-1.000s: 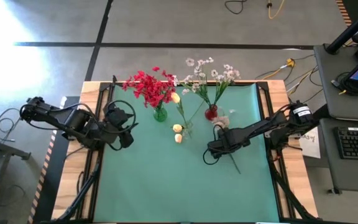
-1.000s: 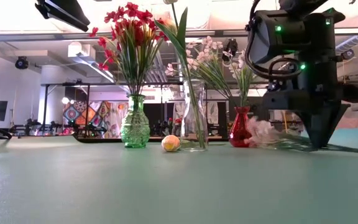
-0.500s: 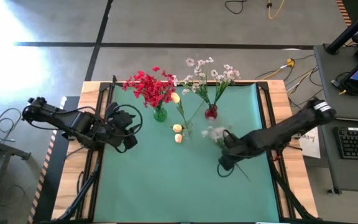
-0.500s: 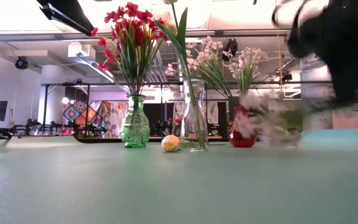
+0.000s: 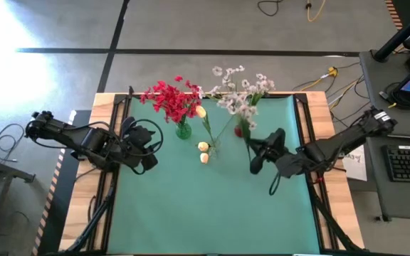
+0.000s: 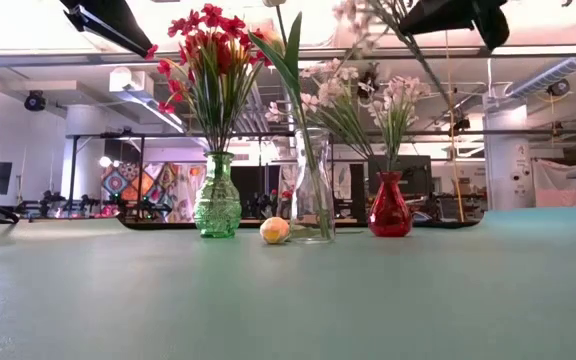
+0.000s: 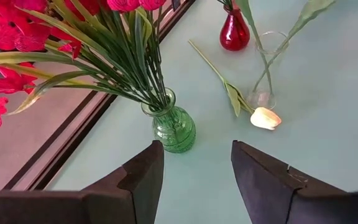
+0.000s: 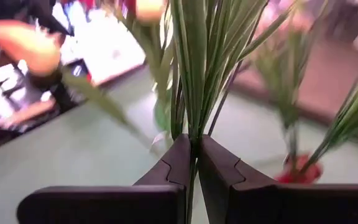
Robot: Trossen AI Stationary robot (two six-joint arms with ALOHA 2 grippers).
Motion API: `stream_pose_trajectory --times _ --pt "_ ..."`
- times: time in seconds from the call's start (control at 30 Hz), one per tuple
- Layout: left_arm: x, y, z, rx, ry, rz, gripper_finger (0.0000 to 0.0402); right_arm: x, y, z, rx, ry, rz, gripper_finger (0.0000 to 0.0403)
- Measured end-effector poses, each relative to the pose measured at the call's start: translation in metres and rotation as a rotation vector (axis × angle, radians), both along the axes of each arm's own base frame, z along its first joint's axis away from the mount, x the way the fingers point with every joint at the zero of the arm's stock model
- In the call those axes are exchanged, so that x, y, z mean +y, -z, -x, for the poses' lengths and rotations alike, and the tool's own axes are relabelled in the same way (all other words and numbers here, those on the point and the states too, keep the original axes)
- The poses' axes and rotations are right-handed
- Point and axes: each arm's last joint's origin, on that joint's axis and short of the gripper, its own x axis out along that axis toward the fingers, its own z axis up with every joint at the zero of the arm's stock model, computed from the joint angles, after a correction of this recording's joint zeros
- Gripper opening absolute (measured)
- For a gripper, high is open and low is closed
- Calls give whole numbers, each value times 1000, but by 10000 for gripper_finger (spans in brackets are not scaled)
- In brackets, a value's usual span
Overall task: Sort flowers into vase by color
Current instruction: Put the white flower into the red vase
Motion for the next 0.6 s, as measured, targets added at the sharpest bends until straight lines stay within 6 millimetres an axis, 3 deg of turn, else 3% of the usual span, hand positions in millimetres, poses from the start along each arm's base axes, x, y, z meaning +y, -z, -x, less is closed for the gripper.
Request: stream_pose_trajectory --times 0.27,0.6 --pt "1 -1 0 -15 -28 -37 176 -25 -1 -8 -133 119 146 18" --pt "1 -1 0 -15 -29 -38 176 -61 -13 -14 -350 2 272 18"
